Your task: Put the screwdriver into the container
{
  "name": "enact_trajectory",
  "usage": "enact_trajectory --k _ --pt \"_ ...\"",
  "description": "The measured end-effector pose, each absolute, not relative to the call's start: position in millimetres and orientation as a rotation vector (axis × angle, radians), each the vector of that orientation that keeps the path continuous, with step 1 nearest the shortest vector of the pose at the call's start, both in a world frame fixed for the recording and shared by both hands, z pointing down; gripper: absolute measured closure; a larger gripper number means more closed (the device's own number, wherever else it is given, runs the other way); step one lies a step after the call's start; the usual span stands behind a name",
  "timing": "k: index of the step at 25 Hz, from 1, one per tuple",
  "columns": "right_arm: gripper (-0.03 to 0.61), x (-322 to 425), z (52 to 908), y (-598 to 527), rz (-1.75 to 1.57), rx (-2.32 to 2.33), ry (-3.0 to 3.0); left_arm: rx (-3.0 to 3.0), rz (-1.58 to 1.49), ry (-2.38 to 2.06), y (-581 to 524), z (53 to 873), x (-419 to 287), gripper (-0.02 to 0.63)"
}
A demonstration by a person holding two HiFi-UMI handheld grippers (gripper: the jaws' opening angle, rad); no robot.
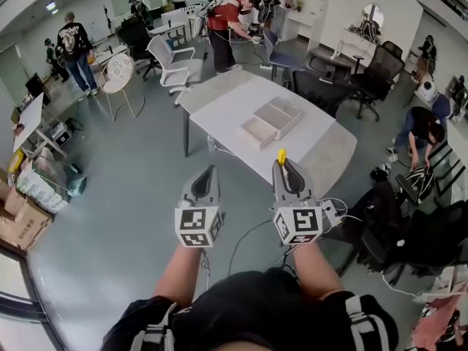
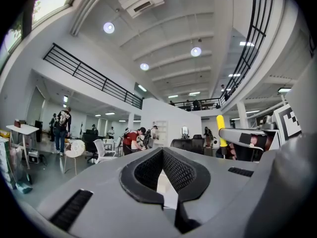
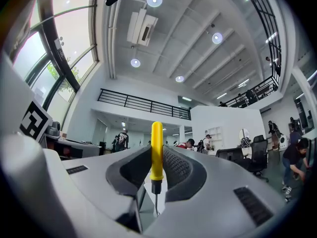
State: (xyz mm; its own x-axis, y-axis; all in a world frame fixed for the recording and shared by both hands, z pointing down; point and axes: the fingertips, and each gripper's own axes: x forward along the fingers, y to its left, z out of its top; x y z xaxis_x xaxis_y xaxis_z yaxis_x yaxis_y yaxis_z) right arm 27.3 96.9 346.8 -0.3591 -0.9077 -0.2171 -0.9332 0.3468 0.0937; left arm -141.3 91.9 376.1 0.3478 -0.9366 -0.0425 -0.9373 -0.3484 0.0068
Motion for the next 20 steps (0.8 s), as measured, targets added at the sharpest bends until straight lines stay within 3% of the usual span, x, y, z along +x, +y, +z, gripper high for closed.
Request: enact_trajectory --k 10,20 --pt "0.514 20.6 355.1 80.0 0.264 -1.736 2.45 -2.571 0.03 1.795 75.5 385.7 -163.7 0.607" --pt "0.514 44.0 372.7 17.1 0.247 -1.757 2.438 -2.578 0.021 1.769 10.2 394.3 -138.3 0.607"
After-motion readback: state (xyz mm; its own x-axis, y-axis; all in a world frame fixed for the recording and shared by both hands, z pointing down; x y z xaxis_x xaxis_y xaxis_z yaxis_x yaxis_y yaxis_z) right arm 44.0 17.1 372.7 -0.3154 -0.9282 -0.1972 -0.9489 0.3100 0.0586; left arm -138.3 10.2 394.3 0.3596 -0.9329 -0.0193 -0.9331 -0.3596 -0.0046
